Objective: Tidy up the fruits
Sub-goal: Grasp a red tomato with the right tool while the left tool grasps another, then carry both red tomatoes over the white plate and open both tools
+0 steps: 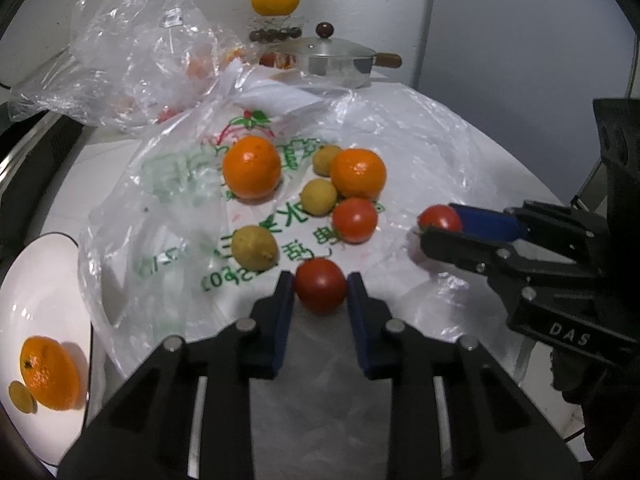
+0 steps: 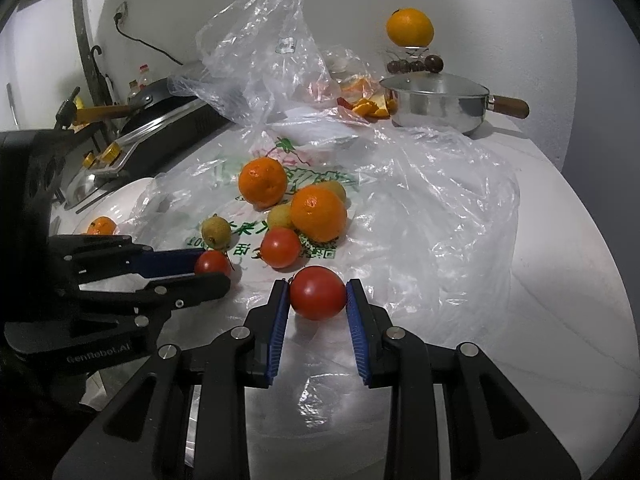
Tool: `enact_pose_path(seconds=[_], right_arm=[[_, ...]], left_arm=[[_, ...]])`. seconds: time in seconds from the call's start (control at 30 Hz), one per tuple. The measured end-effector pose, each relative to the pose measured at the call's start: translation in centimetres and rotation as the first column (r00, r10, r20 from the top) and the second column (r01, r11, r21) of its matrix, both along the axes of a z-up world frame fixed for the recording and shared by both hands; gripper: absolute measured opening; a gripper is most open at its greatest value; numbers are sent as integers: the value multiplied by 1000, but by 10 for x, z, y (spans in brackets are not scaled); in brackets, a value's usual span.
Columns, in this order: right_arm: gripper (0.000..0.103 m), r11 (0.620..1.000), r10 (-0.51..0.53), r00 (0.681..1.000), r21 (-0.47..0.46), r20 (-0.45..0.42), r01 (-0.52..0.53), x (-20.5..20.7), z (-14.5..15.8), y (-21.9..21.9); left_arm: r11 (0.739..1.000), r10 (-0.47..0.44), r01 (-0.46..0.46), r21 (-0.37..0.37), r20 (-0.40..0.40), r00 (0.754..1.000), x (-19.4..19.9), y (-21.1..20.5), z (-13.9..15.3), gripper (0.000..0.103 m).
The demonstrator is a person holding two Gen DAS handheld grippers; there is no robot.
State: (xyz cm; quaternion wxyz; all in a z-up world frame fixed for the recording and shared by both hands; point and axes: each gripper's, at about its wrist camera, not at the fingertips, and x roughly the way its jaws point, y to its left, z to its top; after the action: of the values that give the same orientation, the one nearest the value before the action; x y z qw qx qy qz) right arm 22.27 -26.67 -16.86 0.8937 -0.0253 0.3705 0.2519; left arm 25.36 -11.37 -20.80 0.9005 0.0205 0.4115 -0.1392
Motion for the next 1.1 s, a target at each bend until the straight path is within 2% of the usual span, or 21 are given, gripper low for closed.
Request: enact_pose_path(seconds=[0.43, 1.1], right_arm=[[31, 1000, 9, 1000, -17, 16, -9, -4, 11, 11], [31, 997, 64, 996, -56, 54, -61, -16, 31, 49]], left_arm=[[999, -12, 13, -31, 32, 999, -10, 8, 12, 28], [996, 34, -27, -80, 88, 996, -32, 41, 30, 28]])
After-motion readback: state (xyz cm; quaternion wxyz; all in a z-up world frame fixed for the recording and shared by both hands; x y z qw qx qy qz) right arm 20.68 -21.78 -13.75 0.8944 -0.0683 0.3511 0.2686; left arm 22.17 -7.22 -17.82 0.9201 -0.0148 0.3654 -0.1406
